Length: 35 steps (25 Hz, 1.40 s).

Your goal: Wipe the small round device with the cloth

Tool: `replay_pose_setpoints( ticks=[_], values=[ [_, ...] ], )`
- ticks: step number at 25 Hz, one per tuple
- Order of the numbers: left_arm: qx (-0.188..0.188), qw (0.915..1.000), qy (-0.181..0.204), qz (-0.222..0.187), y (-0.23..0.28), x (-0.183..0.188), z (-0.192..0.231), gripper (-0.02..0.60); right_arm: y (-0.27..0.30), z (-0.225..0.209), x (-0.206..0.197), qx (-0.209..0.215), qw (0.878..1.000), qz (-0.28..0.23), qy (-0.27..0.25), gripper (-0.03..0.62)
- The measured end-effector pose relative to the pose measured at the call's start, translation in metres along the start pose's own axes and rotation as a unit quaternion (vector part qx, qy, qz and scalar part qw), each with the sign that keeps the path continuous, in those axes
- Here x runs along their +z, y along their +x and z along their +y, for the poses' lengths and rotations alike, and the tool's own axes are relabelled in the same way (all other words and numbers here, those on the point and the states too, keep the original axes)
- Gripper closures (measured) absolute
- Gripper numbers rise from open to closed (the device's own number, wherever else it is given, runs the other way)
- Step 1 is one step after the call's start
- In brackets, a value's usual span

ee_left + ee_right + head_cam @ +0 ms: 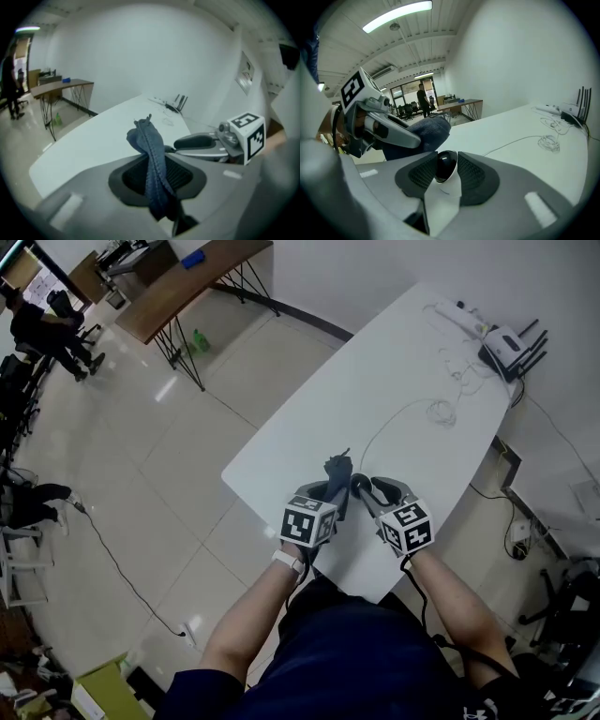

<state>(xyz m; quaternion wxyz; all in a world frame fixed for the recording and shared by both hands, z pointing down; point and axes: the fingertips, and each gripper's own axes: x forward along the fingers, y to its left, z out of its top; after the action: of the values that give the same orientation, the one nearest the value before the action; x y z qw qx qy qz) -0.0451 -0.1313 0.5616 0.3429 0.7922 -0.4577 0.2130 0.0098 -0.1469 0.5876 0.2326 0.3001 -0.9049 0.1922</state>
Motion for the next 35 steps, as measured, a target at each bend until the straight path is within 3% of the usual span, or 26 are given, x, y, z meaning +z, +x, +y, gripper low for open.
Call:
replay_pose_setpoints(
  ticks=[3,7,9,12,17,23,30,35],
  values=[
    [0.018,0.9968,-0.078,0.007,0.006,-0.024,0.024,0.489,0.0,0.0,0.002,0.009,1.0,0.001,0.004,0.456],
    [0.015,0.983,-0.179,0.039,0.032,-0.066,0.035,0.489,-0.011,-0.011,0.022,0.012,0.999,-0.039,0.005,0.456],
    [0.013,0.9771,-0.206,0.051,0.041,-0.079,0.035,0.489,-0.013,-0.019,0.032,0.017,0.998,-0.051,0.01,0.456],
    [0.002,0.97,-0.235,0.062,0.051,-0.088,0.025,0.489,-0.005,-0.019,0.027,0.065,0.997,-0.021,0.027,0.443],
    [0.01,0.9643,-0.257,0.064,0.06,-0.097,0.018,0.489,0.002,-0.007,0.019,0.132,0.989,0.009,0.071,0.418],
    [0.016,0.959,-0.278,0.051,0.064,-0.099,0.018,0.489,0.007,-0.01,0.014,0.136,0.987,0.016,0.081,0.45],
    [0.018,0.9748,-0.221,0.021,0.048,-0.07,0.0,0.489,0.008,-0.007,0.014,0.137,0.987,0.015,0.081,0.45],
    [0.014,0.9798,-0.199,-0.006,0.032,-0.05,-0.011,0.489,0.008,-0.008,0.013,0.139,0.987,0.013,0.085,0.45]
  ],
)
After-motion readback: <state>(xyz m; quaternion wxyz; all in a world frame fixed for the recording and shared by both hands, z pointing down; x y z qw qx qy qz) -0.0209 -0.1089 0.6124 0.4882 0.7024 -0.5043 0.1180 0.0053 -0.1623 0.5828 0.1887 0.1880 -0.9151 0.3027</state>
